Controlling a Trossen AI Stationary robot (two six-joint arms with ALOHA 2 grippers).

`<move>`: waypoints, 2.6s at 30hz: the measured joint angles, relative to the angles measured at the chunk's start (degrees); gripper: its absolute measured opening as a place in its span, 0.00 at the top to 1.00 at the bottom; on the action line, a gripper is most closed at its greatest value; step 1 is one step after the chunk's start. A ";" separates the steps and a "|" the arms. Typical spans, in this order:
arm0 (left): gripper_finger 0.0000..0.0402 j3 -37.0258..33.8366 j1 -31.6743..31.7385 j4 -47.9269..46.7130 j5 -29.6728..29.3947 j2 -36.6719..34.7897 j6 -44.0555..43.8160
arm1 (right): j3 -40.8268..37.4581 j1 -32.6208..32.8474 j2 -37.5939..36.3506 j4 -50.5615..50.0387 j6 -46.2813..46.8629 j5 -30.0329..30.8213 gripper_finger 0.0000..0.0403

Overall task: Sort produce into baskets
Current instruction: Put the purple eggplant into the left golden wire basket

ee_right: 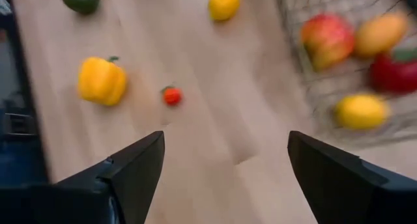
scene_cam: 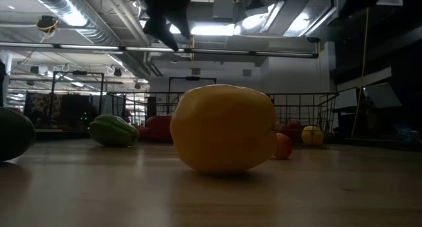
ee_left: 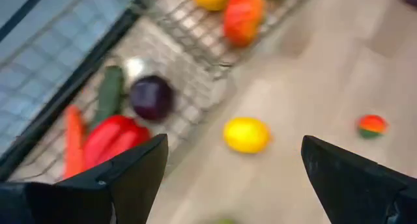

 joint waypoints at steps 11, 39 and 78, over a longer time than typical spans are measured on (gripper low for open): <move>0.14 -5.84 -13.30 19.13 -0.04 0.34 -2.54 | -0.04 6.84 6.10 -10.86 21.54 -3.21 0.19; 0.14 -16.25 -22.18 38.18 -0.35 0.47 -0.70 | -14.50 30.42 16.05 -9.45 52.40 -11.21 0.19; 0.14 -16.20 -22.18 39.65 -0.33 0.47 0.02 | -39.98 31.22 16.01 19.92 51.79 -24.00 0.50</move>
